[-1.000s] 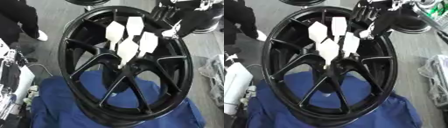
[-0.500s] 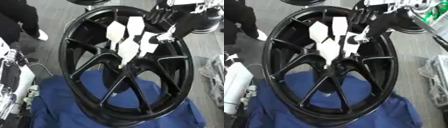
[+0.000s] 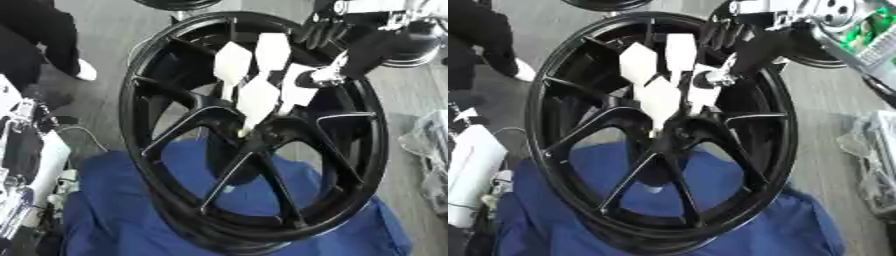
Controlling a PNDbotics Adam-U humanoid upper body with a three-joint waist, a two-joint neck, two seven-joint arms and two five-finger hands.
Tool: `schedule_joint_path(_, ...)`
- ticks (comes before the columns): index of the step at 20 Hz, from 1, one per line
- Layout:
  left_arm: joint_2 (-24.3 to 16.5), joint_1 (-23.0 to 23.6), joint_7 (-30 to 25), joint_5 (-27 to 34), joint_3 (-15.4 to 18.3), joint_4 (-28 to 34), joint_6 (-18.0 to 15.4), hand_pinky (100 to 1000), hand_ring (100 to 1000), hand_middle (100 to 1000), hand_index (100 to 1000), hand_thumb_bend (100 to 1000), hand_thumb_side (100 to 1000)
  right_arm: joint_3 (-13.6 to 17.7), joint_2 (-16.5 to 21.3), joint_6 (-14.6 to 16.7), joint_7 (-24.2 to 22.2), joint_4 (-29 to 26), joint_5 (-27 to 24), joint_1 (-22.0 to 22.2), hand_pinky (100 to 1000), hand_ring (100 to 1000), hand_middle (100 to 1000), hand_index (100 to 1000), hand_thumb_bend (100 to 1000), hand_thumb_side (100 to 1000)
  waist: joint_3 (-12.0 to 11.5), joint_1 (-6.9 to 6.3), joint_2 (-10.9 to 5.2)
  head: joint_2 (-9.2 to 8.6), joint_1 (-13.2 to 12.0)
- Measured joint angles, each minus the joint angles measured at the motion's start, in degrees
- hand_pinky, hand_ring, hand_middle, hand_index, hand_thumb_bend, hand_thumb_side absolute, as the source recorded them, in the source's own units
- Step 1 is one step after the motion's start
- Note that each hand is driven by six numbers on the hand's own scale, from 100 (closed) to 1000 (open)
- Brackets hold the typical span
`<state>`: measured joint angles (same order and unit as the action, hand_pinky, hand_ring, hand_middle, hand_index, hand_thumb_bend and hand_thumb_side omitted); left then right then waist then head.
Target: Pull the pin out of the wheel hub.
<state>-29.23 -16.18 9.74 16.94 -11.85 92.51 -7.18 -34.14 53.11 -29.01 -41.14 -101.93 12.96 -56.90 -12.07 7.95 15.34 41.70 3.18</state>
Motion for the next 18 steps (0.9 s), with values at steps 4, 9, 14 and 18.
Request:
schedule_joint_path(4,0.0,0.0,-0.1,-0.2,0.0,0.0,0.1,629,804,681,708,152,903,-0.6,-0.5,0.5,-0.5,0.3,0.5,0.0,852,800,689,819,455,460,-0.1,0.00,0.01,0.02,0.0)
schedule_joint_path(9,0.0,-0.1,-0.1,-0.3,0.0,0.0,0.1,629,804,679,707,151,903,-0.9,-0.7,0.9,-0.9,1.3,1.1,0.3,847,801,688,816,453,440,-0.1,0.00,0.06,0.03,0.0)
schedule_joint_path(14,0.0,-0.2,-0.2,-0.3,0.0,0.2,0.2,628,804,677,705,150,903,-1.0,-1.0,1.2,-1.2,2.6,1.5,0.5,839,796,677,810,452,423,-0.1,0.00,0.24,0.03,0.0)
schedule_joint_path(18,0.0,-0.4,-0.2,-0.3,0.0,0.4,0.2,628,804,676,704,150,903,-1.2,-1.6,1.6,-1.6,4.0,1.6,0.5,835,793,673,807,451,414,-0.1,0.00,0.37,0.04,0.1)
